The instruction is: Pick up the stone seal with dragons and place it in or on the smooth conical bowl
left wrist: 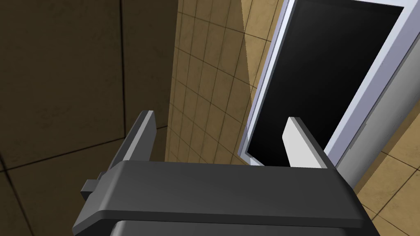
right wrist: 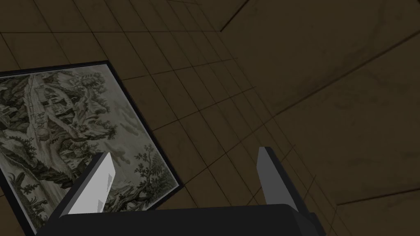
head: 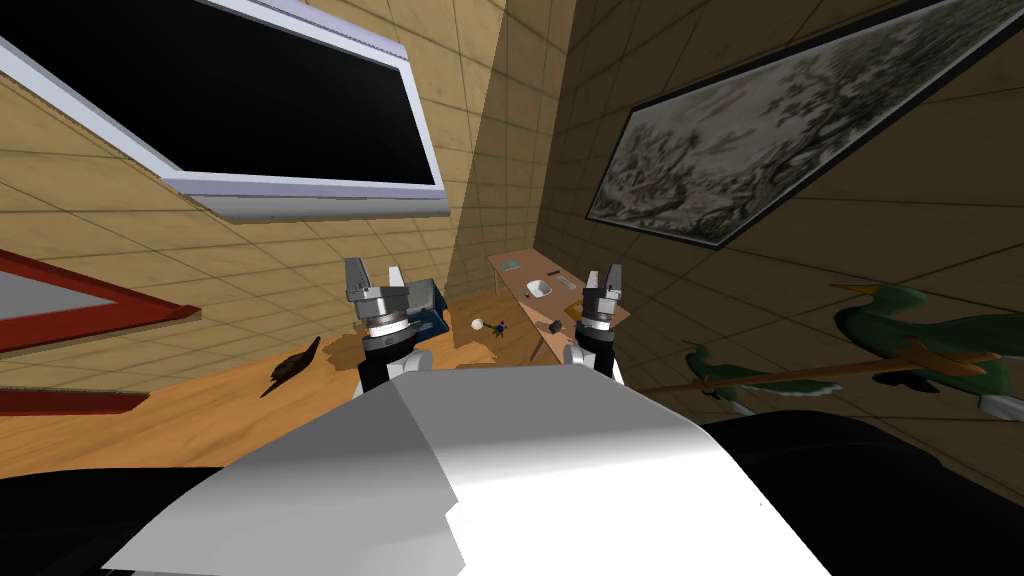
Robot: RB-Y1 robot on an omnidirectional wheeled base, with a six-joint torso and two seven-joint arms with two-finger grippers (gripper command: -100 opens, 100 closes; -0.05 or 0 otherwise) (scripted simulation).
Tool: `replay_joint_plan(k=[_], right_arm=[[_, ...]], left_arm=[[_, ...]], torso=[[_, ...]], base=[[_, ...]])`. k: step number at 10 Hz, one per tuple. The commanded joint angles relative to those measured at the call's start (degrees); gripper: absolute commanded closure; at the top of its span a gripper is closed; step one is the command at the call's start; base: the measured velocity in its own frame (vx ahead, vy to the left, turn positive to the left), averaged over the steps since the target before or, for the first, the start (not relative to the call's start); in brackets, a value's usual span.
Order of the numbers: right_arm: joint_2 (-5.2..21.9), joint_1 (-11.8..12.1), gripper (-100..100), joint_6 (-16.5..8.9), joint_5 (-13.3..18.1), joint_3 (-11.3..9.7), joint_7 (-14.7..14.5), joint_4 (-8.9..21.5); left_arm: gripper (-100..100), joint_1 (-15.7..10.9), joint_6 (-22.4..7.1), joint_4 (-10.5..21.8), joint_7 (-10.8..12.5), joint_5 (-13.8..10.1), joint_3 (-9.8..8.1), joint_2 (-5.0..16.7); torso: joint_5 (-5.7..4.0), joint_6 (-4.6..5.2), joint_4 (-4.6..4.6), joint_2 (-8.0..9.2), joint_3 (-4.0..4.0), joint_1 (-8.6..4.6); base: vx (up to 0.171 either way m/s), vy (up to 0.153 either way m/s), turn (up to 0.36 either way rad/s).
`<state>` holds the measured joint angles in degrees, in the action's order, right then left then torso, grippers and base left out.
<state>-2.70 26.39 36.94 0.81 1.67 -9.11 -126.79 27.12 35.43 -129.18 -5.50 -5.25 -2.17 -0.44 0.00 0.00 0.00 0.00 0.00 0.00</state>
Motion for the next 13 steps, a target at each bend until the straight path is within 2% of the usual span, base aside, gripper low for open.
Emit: replay_joint_plan(k=[1, 4, 7, 12, 13], right_arm=[[2.41, 0.07, -100, 0.1, -0.25, 0.01, -0.14, 0.58], [7.36, 0.37, -100, 0.45, -1.15, 0.02, -0.71, 2.89], [11.31, 0.95, -100, 0.89, -2.4, -0.02, -1.69, 6.72], [16.58, 2.55, -100, 1.21, -4.24, -0.3, -4.04, 15.56], [16.58, 2.55, -100, 1.21, -4.24, -0.3, -4.04, 15.96]], left_arm=[[0, 0.0, 0.0, 0.0, 0.0, 0.0, 0.0, 0.0], [0, 0.0, 0.0, 0.0, 0.0, 0.0, 0.0, 0.0], [0, -0.01, 0.0, 0.0, 0.0, 0.0, 0.0, 0.0], [0, -0.01, 0.0, 0.0, 0.0, 0.0, 0.0, 0.0], [0, -0.01, 0.0, 0.0, 0.0, 0.0, 0.0, 0.0]], torso=[[0.0, 0.0, 0.0, 0.0, 0.0, 0.0], [-0.01, 0.0, 0.03, 0.13, 0.07, -0.03], [-0.01, 0.0, 0.06, 0.28, 0.16, -0.04], [-0.02, 0.0, 0.07, 0.32, 0.19, -0.09], [-0.02, 0.01, 0.07, 0.32, 0.19, -0.08]], base=[[-0.012, 0.0, 0.014], [-0.04, 0.002, 0.026], [-0.07, -0.001, 0.049], [-0.085, -0.004, 0.091], [-0.055, -0.005, 0.028]])
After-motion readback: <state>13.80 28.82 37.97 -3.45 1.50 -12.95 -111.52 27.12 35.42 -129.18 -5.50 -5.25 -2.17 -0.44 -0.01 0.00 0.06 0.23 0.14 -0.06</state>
